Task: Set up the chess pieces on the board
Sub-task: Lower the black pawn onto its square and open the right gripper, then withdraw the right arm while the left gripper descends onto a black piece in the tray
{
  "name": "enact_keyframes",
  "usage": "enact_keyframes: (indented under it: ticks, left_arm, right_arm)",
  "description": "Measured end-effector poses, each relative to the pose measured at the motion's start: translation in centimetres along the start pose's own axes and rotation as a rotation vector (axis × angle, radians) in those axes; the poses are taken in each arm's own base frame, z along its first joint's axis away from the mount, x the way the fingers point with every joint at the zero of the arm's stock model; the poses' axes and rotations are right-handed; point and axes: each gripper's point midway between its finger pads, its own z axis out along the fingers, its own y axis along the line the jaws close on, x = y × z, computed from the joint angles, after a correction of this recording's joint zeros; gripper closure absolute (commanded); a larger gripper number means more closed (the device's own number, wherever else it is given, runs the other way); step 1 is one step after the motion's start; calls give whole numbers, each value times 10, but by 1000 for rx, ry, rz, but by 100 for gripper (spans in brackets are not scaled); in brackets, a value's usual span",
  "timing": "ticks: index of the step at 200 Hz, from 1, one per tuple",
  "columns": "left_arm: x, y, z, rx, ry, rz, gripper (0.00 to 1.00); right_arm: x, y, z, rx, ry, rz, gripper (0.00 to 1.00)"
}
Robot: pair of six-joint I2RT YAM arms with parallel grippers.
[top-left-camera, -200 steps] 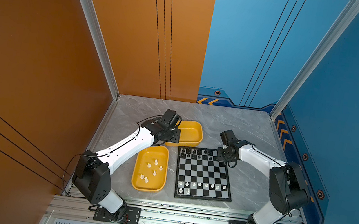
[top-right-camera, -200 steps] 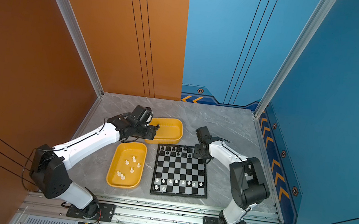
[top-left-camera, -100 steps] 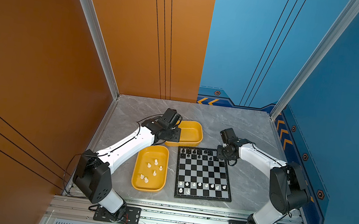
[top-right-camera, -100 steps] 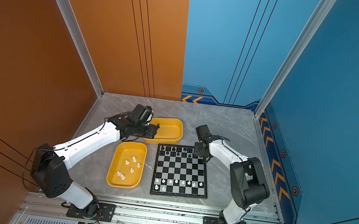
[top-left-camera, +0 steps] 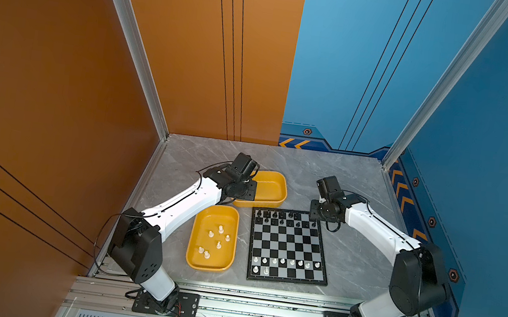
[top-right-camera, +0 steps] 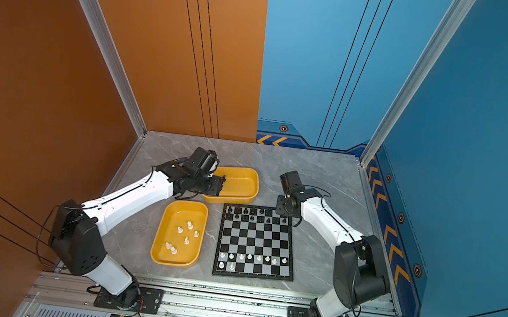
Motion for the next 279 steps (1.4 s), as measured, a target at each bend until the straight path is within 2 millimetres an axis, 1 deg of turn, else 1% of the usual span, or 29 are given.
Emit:
enact_keyframes:
  ticks: [5,29,51,70,105,135,186,229,279]
  left_arm:
    - [0,2,4,-7,7,-1,47]
    - [0,8,25,-45,44,14,47]
    - [-3,13,46,-80,73,33,48]
    - [-8,16,65,-100,95,47,49]
    - [-17,24,98,-126,126,60,51]
    - [-30,27,118,-137,128,63,51]
    - [-53,34,145,-147,115,51,56]
    - [-56,44,156,-161,130,46,58]
    - [-47,55,164,-178,166,36,61]
  right_arm:
    - [-5,1,-6,-6,-16,2,43]
    - [-23,6,-31,-33,-77,7,42]
    - [-33,8,-46,-45,-104,11,40]
    - [-38,9,-54,-50,-115,13,39]
    - [-42,9,-61,-50,-116,14,38]
    - [-45,5,-64,-45,-118,25,38]
    - [-56,-5,-65,-37,-120,48,38]
    - [-64,-11,-58,-31,-107,63,37]
    - [-68,-10,-48,-29,-85,66,37]
